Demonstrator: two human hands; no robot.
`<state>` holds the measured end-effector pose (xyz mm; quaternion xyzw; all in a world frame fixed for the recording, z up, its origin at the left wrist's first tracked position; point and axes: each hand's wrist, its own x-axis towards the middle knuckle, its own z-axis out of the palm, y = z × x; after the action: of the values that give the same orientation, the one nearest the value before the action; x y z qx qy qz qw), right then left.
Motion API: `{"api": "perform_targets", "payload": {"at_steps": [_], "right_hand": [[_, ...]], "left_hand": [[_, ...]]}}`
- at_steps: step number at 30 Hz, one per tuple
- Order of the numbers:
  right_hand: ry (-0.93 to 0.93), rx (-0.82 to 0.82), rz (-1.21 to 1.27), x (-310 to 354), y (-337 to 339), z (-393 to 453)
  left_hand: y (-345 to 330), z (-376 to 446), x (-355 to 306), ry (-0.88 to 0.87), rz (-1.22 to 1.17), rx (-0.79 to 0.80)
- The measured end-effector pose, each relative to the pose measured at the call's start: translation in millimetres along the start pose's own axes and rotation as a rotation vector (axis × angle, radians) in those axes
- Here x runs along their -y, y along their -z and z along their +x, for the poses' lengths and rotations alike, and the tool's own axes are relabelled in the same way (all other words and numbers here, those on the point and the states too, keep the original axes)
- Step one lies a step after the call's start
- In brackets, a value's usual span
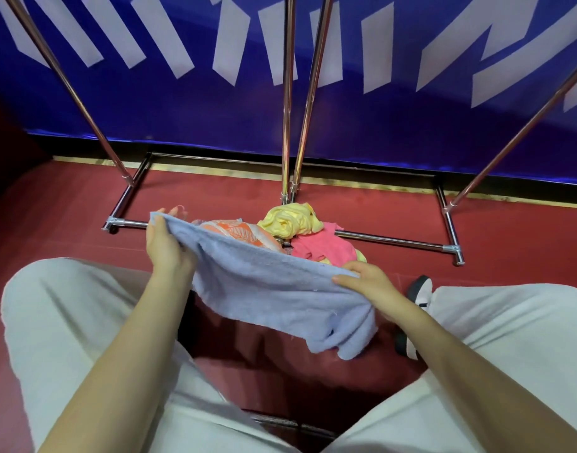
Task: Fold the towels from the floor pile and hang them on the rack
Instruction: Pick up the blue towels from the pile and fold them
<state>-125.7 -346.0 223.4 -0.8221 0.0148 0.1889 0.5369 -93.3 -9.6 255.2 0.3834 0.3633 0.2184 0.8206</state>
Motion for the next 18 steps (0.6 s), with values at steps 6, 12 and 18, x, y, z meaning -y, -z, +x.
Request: {"api": "perform_targets", "payload": {"at_steps": [6, 12, 18], "right_hand": [[0.106, -0.085, 0.095, 23, 1, -16], [0.245, -0.129, 0.015, 36, -2, -22], [0.276, -0.219, 0.041, 48, -4, -16]], "left_hand": [[-22, -26, 31, 0.222, 0.117, 0.301], [-30, -87, 69, 0.044, 0.732, 0.634], [-32, -117, 89, -0.135, 0.885, 0.96]]}}
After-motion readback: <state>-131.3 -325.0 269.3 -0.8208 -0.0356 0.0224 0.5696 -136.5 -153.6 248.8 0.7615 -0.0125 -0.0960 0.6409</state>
